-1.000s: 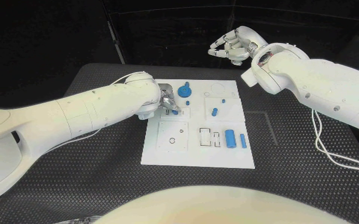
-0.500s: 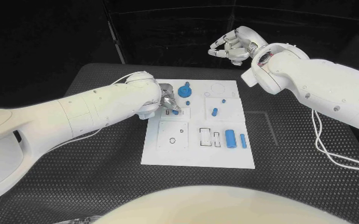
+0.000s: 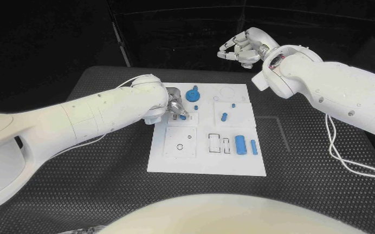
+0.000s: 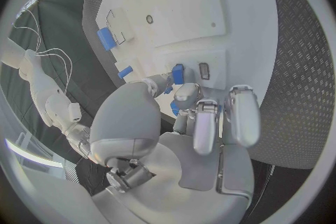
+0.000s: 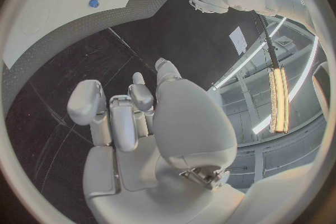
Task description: Assemble the parts on the task board
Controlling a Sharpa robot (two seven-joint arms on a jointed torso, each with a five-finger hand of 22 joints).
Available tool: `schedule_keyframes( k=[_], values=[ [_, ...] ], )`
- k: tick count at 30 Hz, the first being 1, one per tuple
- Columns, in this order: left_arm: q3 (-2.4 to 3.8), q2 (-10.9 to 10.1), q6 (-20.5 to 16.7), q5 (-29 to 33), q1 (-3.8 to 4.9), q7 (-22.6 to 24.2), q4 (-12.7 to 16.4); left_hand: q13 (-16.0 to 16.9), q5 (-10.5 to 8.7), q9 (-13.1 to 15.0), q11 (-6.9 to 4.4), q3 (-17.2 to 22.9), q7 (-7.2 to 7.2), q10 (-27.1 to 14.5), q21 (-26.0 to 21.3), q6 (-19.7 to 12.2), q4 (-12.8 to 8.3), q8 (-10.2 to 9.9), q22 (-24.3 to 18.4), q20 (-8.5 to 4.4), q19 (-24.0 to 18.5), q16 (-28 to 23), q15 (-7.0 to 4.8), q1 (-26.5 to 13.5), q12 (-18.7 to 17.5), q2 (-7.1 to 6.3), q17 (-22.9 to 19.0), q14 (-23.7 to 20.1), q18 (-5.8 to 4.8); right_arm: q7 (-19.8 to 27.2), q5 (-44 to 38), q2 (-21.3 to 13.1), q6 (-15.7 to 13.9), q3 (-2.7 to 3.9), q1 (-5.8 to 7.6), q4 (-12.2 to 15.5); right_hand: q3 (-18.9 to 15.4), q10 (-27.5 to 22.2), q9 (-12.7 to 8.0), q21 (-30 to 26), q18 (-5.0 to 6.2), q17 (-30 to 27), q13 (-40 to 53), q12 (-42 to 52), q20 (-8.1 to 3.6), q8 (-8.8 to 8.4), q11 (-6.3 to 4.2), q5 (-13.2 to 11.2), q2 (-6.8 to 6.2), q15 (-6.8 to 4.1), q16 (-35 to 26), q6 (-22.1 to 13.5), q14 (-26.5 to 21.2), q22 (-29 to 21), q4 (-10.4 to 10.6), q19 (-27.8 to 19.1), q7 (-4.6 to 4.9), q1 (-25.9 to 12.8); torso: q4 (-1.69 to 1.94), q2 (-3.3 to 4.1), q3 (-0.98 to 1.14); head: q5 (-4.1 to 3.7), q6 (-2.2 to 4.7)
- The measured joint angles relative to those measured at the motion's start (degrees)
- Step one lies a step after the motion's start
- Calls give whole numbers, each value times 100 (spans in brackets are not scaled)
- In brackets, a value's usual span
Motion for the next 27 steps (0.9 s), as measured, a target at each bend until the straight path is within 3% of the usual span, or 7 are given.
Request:
schedule_keyframes(
  k=[9,17,22,27],
  values=[
    [5,73,73,-28,9,-5,-90,42,0,15,-27,115,-44,70,0,44,-153,58,0,-18,18,0,-22,-118,34,-45,0,-19,0,0,0,0,0,-1,0,4,0,0,0,0,0,0,-6,0,0,0,0,24,0,0,0,0,0,-1,0,0,0,0,-2,2,0,-8,0],
    [7,126,123,-68,14,-7,-162,27,0,17,-27,70,-68,71,0,73,-208,109,0,-37,38,0,-41,-194,66,6,0,0,0,0,0,11,1,-1,0,4,-15,0,0,0,0,-1,-15,0,0,21,0,57,0,0,-27,0,0,-22,15,0,0,0,-2,2,2,-12,0],
    [7,149,148,-83,14,-8,-209,74,0,-12,-68,76,-100,112,0,105,-399,143,0,-74,74,0,-72,-367,140,-17,0,-9,0,2,0,13,1,-1,0,0,-34,-22,0,-67,0,-1,-67,-18,-23,21,-21,90,0,0,-63,0,0,-111,34,-22,0,0,-2,2,2,-15,0],
    [7,159,173,-96,12,-8,-237,136,2,-45,-101,-181,-152,145,0,181,-293,149,0,-75,76,0,-81,-423,192,-19,0,0,0,3,-1,12,1,-2,0,-1,-34,-43,0,-89,-1,-1,-91,-45,-23,21,0,114,0,0,-84,0,0,-147,34,-22,0,0,4,2,2,-19,0]
  ],
)
